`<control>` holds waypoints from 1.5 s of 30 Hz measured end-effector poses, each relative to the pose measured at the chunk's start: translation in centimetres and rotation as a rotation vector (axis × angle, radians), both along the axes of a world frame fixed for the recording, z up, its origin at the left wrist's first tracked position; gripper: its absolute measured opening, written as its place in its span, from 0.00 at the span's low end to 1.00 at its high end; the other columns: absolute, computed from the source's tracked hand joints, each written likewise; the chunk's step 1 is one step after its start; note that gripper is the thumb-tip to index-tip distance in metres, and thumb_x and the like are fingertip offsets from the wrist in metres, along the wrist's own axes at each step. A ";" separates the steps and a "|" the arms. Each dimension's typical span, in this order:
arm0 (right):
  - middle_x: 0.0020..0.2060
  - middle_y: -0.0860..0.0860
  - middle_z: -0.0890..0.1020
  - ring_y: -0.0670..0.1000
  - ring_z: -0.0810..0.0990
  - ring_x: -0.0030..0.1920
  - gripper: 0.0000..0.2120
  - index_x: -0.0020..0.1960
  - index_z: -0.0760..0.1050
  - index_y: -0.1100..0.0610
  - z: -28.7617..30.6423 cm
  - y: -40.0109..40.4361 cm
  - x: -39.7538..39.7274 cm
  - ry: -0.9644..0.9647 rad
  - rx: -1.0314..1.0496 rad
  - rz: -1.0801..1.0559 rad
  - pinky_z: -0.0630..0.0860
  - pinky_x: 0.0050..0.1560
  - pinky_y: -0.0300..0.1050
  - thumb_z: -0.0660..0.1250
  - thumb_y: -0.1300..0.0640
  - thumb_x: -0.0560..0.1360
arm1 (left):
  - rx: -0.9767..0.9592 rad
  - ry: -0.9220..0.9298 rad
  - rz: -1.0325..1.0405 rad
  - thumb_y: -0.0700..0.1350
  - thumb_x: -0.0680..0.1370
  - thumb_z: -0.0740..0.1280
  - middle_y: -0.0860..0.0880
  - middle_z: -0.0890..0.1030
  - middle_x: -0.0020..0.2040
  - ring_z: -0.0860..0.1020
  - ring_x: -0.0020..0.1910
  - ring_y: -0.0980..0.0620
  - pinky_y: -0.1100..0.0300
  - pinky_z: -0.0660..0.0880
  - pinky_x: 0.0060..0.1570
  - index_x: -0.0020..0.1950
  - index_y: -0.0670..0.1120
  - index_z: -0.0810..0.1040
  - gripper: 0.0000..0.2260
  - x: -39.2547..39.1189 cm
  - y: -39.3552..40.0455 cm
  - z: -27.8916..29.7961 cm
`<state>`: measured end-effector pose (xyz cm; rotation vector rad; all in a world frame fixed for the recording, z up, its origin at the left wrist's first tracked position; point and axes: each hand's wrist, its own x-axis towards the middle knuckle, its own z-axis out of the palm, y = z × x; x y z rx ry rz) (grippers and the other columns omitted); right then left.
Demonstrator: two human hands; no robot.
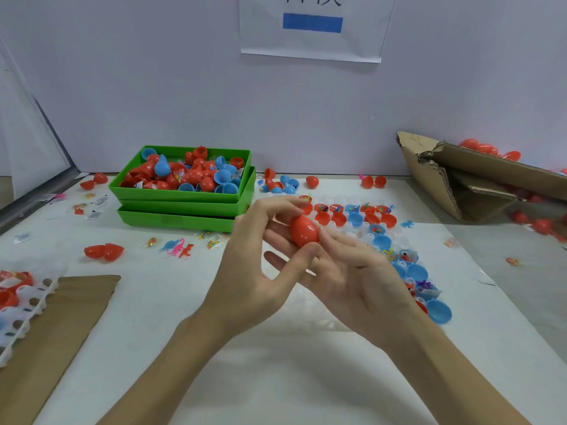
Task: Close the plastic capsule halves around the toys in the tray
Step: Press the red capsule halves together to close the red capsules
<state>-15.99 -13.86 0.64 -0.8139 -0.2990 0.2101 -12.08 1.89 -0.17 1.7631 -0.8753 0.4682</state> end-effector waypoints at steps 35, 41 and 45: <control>0.60 0.59 0.81 0.55 0.80 0.62 0.15 0.65 0.79 0.64 -0.7 0.0 0.6 0.002 0.055 0.008 0.74 0.70 0.49 0.67 0.59 0.81 | -0.062 -0.018 -0.078 0.42 0.82 0.69 0.51 0.81 0.65 0.77 0.70 0.47 0.51 0.76 0.68 0.69 0.47 0.78 0.15 0.2 -0.1 -0.1; 0.66 0.62 0.79 0.60 0.76 0.71 0.15 0.69 0.77 0.63 -0.7 -0.6 0.7 -0.018 -0.024 -0.011 0.74 0.70 0.53 0.62 0.62 0.84 | -0.047 0.031 -0.080 0.40 0.83 0.66 0.53 0.80 0.69 0.75 0.72 0.48 0.50 0.75 0.70 0.72 0.45 0.76 0.17 0.3 -0.2 -0.6; 0.65 0.62 0.80 0.59 0.77 0.69 0.15 0.67 0.79 0.62 -0.8 -0.6 0.7 -0.039 -0.093 -0.045 0.77 0.66 0.50 0.65 0.62 0.82 | -0.047 0.066 -0.080 0.42 0.83 0.66 0.54 0.79 0.69 0.75 0.72 0.49 0.52 0.75 0.70 0.73 0.45 0.75 0.18 0.4 -0.1 -0.6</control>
